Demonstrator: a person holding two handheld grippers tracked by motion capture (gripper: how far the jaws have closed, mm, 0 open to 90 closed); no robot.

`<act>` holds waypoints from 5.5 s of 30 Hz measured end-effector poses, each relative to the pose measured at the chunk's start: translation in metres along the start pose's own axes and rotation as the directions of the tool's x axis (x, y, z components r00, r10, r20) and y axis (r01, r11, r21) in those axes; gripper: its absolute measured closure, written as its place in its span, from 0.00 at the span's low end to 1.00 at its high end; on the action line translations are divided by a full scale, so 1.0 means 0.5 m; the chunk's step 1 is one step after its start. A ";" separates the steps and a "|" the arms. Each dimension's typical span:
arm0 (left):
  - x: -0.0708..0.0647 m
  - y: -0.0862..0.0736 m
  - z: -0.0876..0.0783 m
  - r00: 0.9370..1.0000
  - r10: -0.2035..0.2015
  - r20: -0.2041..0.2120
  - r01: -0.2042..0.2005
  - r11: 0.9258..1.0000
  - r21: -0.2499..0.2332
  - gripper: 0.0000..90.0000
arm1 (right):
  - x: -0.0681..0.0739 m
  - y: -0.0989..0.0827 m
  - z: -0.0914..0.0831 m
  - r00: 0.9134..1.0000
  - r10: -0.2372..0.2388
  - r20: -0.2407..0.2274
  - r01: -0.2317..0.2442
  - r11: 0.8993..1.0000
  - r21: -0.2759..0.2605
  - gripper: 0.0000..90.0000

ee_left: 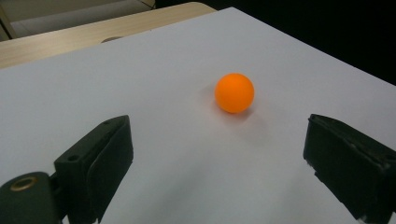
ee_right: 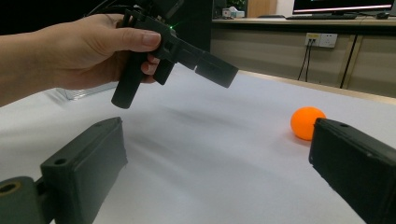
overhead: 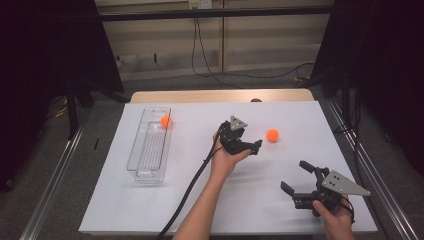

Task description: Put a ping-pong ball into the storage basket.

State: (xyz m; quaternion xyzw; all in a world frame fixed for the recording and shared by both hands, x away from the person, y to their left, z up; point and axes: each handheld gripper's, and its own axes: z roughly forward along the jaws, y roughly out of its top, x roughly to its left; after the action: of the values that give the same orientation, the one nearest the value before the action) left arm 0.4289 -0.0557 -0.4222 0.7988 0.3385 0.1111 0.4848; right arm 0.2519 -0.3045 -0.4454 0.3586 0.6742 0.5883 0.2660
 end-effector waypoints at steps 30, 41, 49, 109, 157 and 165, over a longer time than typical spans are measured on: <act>-0.003 0.000 0.040 1.000 -0.004 0.006 0.004 1.000 0.015 0.09 | 0.002 -0.002 0.000 1.000 -0.010 0.000 0.010 1.000 0.013 0.04; -0.007 0.001 0.054 1.000 -0.002 0.002 0.002 1.000 0.024 0.09 | 0.003 -0.002 -0.001 1.000 -0.009 -0.003 0.009 1.000 0.012 0.04; -0.014 0.002 0.070 1.000 0.000 0.008 0.000 0.999 0.032 0.09 | 0.002 -0.002 -0.001 1.000 -0.009 -0.001 0.009 1.000 0.011 0.04; -0.035 0.015 0.169 0.999 -0.045 0.029 0.044 0.999 0.021 0.20 | 0.002 -0.002 -0.002 1.000 -0.003 -0.009 0.003 1.000 0.009 0.04; -0.035 0.027 0.231 0.999 -0.032 0.015 0.030 0.988 0.153 0.39 | 0.002 -0.001 -0.002 1.000 0.002 -0.010 -0.002 1.000 0.006 0.04; -0.036 0.027 0.233 0.999 -0.022 0.028 0.017 0.988 0.156 0.56 | 0.001 -0.001 -0.002 1.000 0.001 -0.011 -0.001 1.000 0.005 0.04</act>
State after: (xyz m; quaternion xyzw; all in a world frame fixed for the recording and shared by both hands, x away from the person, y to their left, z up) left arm 0.4802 -0.1528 -0.4666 0.8325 0.3467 0.0679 0.4269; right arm 0.2507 -0.3045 -0.4457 0.3565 0.6769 0.5887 0.2610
